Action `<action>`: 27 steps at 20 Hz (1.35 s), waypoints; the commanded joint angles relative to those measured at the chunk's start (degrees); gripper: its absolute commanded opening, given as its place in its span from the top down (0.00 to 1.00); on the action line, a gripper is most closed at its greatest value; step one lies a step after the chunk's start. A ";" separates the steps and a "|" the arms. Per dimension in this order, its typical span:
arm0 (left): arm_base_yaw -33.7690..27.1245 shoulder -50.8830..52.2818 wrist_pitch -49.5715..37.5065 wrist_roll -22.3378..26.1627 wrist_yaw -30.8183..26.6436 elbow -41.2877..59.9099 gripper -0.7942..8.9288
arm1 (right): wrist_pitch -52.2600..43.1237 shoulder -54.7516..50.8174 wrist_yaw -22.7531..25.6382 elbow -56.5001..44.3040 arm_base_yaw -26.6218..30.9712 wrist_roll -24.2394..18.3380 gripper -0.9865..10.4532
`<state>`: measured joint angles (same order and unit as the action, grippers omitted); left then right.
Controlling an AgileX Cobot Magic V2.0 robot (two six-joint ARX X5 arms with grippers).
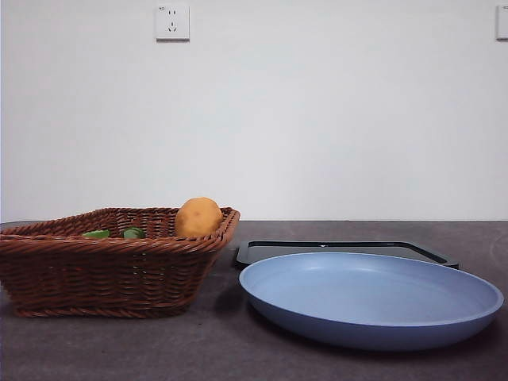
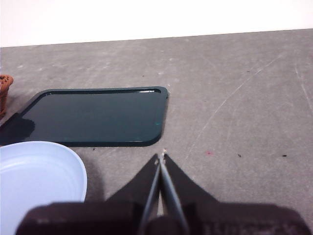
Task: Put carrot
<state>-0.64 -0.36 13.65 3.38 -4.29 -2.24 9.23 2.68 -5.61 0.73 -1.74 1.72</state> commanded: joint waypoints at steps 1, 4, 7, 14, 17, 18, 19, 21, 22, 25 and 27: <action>-0.17 0.22 -2.62 -0.39 0.07 0.50 0.91 | 0.33 -0.07 -0.09 -0.26 0.13 0.39 0.91; -0.17 0.22 -4.26 -0.42 0.26 0.50 0.91 | -1.64 -0.07 -0.42 -0.26 0.11 3.63 0.91; -0.17 0.22 -5.99 -3.50 0.70 0.50 0.91 | -4.33 -0.07 -0.39 -0.26 0.11 12.85 0.91; -0.17 0.22 -6.75 -12.96 8.57 0.50 0.91 | -8.44 -0.07 -0.37 -0.26 0.11 27.02 0.91; -0.17 0.22 -7.26 -13.90 13.77 0.50 0.91 | -10.82 -0.07 -0.50 -0.20 0.11 27.45 0.91; -0.17 0.22 -7.21 -15.39 15.54 0.37 0.91 | -10.93 -0.07 -0.50 0.00 0.11 27.43 0.91; -0.17 0.22 -7.34 -17.14 16.83 0.28 0.91 | -10.84 -0.07 -0.50 0.31 0.11 27.45 0.91; -0.17 0.11 -7.13 -22.64 17.84 0.02 0.91 | -10.23 -0.07 -0.57 1.22 0.11 27.43 0.91; -0.17 -0.11 -6.80 -24.63 17.94 -0.22 0.91 | -9.66 -0.04 -0.59 1.81 0.11 27.41 0.91; -0.17 -1.73 -4.09 -28.00 17.92 -2.38 0.91 | -5.90 0.94 -1.09 4.70 0.13 27.36 0.91; -0.17 -4.26 -1.62 -28.68 18.05 -4.87 0.91 | -2.32 2.80 -2.01 7.50 0.13 26.99 0.91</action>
<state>-0.64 -3.92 12.19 -22.61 13.30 -5.41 6.39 4.99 -7.33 6.90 -1.74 28.34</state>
